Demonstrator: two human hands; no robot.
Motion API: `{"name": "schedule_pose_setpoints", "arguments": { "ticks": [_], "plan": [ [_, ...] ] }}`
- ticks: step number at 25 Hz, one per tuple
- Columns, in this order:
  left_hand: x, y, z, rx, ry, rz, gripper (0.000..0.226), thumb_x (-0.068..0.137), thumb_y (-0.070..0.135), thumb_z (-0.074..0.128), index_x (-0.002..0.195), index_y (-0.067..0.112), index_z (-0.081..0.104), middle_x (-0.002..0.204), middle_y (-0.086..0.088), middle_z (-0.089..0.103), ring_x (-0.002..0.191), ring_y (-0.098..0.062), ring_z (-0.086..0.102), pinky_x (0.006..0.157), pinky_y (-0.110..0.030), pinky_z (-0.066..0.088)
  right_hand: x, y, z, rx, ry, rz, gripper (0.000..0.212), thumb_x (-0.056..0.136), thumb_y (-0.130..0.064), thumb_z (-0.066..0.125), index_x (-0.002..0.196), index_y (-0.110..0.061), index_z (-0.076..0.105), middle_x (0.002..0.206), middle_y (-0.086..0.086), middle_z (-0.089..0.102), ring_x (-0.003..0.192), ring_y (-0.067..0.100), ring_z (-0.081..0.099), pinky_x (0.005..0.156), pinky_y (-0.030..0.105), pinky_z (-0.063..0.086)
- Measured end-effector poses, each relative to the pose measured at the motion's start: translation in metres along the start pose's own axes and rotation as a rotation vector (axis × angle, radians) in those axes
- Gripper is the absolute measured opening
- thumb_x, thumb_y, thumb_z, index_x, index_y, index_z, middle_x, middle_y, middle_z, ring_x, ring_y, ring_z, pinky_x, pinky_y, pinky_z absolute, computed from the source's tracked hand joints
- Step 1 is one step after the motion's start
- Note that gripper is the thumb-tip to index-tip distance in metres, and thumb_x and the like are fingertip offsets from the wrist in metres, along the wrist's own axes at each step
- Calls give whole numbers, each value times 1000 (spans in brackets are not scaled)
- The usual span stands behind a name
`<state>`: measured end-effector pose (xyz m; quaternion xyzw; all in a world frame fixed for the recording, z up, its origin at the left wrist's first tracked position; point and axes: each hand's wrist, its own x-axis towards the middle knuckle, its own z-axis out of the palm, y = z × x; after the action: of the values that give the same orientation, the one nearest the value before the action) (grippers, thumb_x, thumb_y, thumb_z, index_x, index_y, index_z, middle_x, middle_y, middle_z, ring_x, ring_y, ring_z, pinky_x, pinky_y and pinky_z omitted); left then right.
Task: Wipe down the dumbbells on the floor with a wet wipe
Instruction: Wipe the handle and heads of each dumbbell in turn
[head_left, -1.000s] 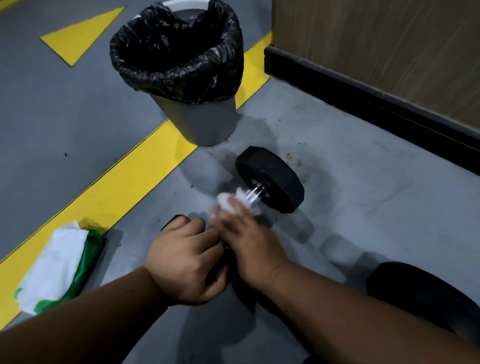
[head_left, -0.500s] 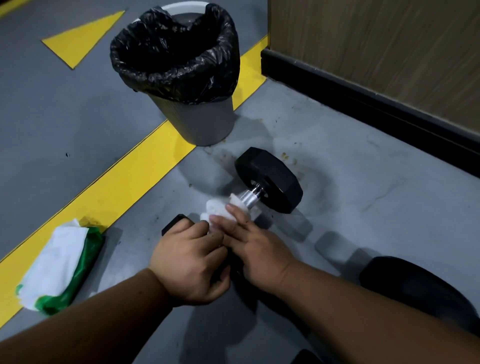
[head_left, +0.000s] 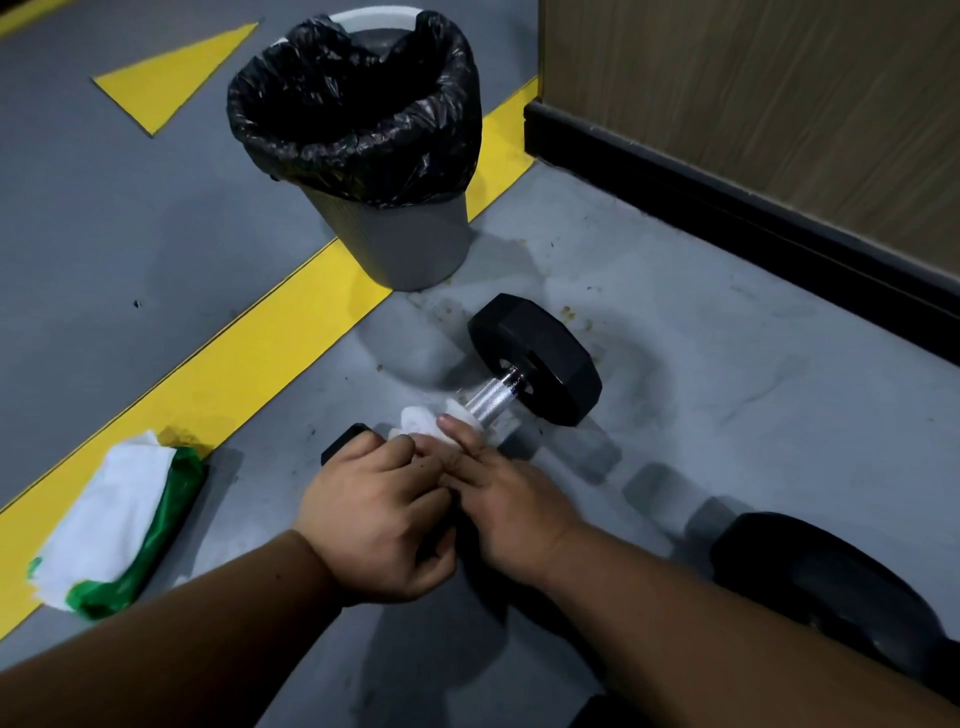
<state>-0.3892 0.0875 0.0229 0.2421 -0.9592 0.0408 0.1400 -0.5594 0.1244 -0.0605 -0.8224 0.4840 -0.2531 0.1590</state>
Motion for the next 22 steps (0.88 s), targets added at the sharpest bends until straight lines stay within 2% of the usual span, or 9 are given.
{"name": "schedule_pose_setpoints", "arguments": {
  "ticks": [3,4,6,9,10,13,16,20,22],
  "plan": [
    [0,0,0,14,6,-2,27,72,36,68,61,17,52,70,-4,48,61,-29,43,61,-38,39,10,29,-21,43,0,101,68,88,-9,38,154,-27,41,166,-7,26,154,11,17,117,35,36],
    [0,0,0,16,5,-9,28,73,36,67,60,17,51,69,-4,47,60,-30,43,60,-39,38,11,38,-20,66,72,191,72,87,-1,38,154,-26,42,166,-7,28,155,11,15,120,38,35],
    [-1,0,1,11,-4,-23,28,74,36,65,60,17,51,67,-4,47,60,-30,42,60,-40,38,11,34,-11,41,120,299,82,82,5,44,156,-26,33,167,-10,23,156,13,9,111,38,45],
    [-2,2,0,8,-8,-19,25,73,36,67,61,18,55,68,-4,50,61,-30,44,61,-38,38,5,5,16,65,-45,182,81,91,-17,40,157,-45,3,169,-15,6,157,13,-1,107,39,49],
    [-2,2,0,6,-11,-17,24,72,36,67,62,18,55,68,-4,50,63,-30,45,62,-38,38,4,1,19,92,-97,141,76,94,-24,36,157,-49,1,169,-16,4,157,10,0,105,40,50],
    [0,0,-1,5,-52,-21,25,72,37,69,62,18,56,69,-3,52,64,-30,45,63,-37,37,10,10,-3,50,-151,98,71,94,-23,48,157,-44,20,168,-17,12,156,10,11,95,35,52],
    [2,-2,-9,-55,-147,9,26,70,39,70,62,18,57,72,-2,52,62,-30,45,63,-34,34,15,27,-31,76,-106,189,73,89,-2,44,155,-34,38,166,-17,23,156,9,9,114,30,39],
    [2,-30,-17,-219,-292,151,29,90,43,60,80,19,73,82,-3,64,73,-30,58,67,-36,46,12,25,-33,89,-15,219,85,75,12,56,151,-26,47,162,-13,34,155,11,12,114,31,40],
    [-1,-42,-15,-195,-253,125,37,95,43,55,85,12,73,82,-8,63,72,-34,57,67,-38,48,12,22,-31,95,15,221,86,75,13,54,151,-27,47,161,-15,35,155,10,13,112,28,40]
  ]
}}
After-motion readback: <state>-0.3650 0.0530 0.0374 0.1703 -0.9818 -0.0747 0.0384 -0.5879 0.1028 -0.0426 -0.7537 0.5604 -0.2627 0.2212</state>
